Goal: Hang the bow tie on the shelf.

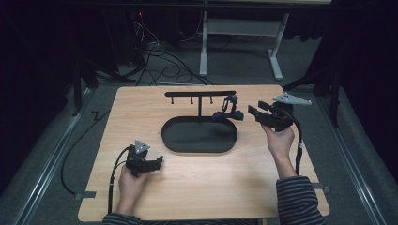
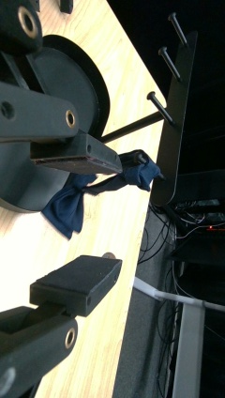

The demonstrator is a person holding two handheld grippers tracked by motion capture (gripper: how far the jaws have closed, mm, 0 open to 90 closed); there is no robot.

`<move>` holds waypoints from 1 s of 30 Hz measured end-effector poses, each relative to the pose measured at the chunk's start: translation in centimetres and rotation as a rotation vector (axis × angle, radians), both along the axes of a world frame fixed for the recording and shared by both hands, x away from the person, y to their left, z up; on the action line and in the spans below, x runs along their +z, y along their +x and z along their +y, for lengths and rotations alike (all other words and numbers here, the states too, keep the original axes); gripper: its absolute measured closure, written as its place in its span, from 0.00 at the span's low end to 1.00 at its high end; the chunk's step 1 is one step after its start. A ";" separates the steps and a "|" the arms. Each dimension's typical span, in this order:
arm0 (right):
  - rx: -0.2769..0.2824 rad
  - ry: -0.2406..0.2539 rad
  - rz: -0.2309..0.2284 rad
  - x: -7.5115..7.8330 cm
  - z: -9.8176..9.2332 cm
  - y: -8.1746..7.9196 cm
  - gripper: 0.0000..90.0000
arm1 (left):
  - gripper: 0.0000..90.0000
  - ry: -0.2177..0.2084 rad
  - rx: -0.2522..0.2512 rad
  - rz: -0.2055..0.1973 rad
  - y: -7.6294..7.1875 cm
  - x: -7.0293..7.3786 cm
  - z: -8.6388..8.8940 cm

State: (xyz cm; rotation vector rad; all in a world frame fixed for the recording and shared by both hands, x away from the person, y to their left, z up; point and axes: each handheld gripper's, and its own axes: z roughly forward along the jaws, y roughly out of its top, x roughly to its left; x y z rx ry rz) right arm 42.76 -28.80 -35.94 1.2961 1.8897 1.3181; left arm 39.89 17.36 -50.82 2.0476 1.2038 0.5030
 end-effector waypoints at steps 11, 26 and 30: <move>-0.003 0.009 0.006 -0.8 -1.2 -1.3 0.53 | 0.21 0.001 -0.001 0.001 0.0 0.0 0.0; -0.013 0.013 0.008 -1.9 -2.3 -3.2 0.53 | 0.21 0.001 -0.001 0.001 0.0 0.0 0.0; -0.017 0.018 0.012 -2.4 -2.5 -3.5 0.53 | 0.21 0.001 -0.001 0.000 0.0 0.0 0.0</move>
